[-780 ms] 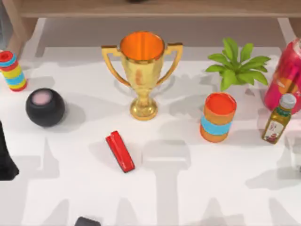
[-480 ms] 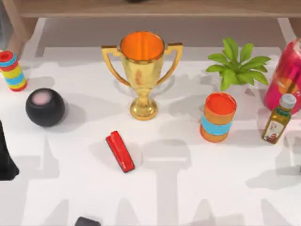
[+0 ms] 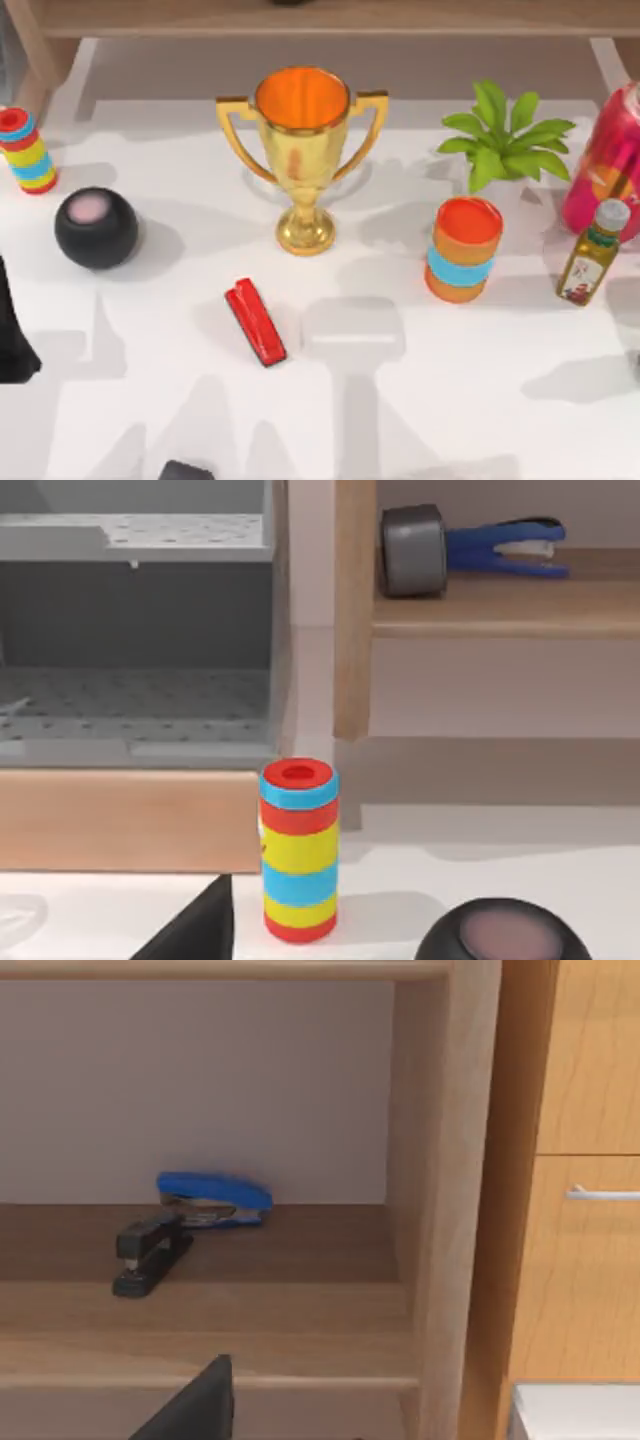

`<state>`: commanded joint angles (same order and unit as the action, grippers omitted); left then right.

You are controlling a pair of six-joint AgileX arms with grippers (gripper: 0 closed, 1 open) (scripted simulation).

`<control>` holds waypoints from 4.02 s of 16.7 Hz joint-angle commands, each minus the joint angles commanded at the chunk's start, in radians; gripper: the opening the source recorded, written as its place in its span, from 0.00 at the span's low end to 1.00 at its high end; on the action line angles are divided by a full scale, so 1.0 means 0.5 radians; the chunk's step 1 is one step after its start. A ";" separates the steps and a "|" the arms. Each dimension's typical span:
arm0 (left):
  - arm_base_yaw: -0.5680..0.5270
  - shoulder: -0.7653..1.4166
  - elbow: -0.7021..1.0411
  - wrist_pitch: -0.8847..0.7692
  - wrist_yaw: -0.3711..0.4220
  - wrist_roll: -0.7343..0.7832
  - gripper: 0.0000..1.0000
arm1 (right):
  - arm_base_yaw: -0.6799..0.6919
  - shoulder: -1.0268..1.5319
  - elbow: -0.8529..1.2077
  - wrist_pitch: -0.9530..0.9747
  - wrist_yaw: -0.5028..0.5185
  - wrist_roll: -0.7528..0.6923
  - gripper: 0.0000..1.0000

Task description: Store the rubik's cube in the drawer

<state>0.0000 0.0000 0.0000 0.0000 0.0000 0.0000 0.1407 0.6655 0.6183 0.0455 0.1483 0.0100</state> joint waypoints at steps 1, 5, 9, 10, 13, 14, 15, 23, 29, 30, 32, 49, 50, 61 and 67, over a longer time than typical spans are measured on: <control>0.000 0.000 0.000 0.000 0.000 0.000 1.00 | 0.037 0.206 0.179 0.014 0.040 0.002 1.00; 0.000 0.000 0.000 0.000 0.000 0.000 1.00 | 0.180 1.007 0.876 0.076 0.198 0.007 1.00; 0.000 0.000 0.000 0.000 0.000 0.000 1.00 | 0.296 1.638 1.446 0.133 0.328 0.011 1.00; 0.000 0.000 0.000 0.000 0.000 0.000 1.00 | 0.319 1.751 1.554 0.146 0.353 0.011 1.00; 0.000 0.000 0.000 0.000 0.000 0.000 1.00 | 0.366 1.967 1.774 0.173 0.405 0.013 1.00; 0.000 0.000 0.000 0.000 0.000 0.000 1.00 | 0.374 1.998 1.809 0.177 0.414 0.013 1.00; 0.000 0.000 0.000 0.000 0.000 0.000 1.00 | 0.378 2.012 1.824 0.180 0.417 0.013 1.00; 0.000 0.000 0.000 0.000 0.000 0.000 1.00 | 0.350 2.130 1.965 0.155 0.391 0.013 1.00; 0.000 0.000 0.000 0.000 0.000 0.000 1.00 | 0.282 2.446 2.357 0.085 0.328 0.011 1.00; 0.000 0.000 0.000 0.000 0.000 0.000 1.00 | 0.278 2.463 2.376 0.082 0.325 0.011 1.00; 0.000 0.000 0.000 0.000 0.000 0.000 1.00 | 0.278 2.465 2.378 0.081 0.325 0.011 1.00; 0.000 0.000 0.000 0.000 0.000 0.000 1.00 | 0.278 2.465 2.378 0.081 0.325 0.011 0.00; 0.000 0.000 0.000 0.000 0.000 0.000 1.00 | 0.278 2.465 2.378 0.081 0.325 0.011 0.00; 0.000 0.000 0.000 0.000 0.000 0.000 1.00 | 0.312 2.333 2.372 -0.041 0.351 0.015 0.00; 0.000 0.000 0.000 0.000 0.000 0.000 1.00 | 0.219 2.290 2.486 -0.141 0.339 -0.004 0.00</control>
<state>0.0000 0.0000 0.0000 0.0000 0.0000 0.0000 0.2503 1.8103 1.8611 -0.0251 0.3177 0.0077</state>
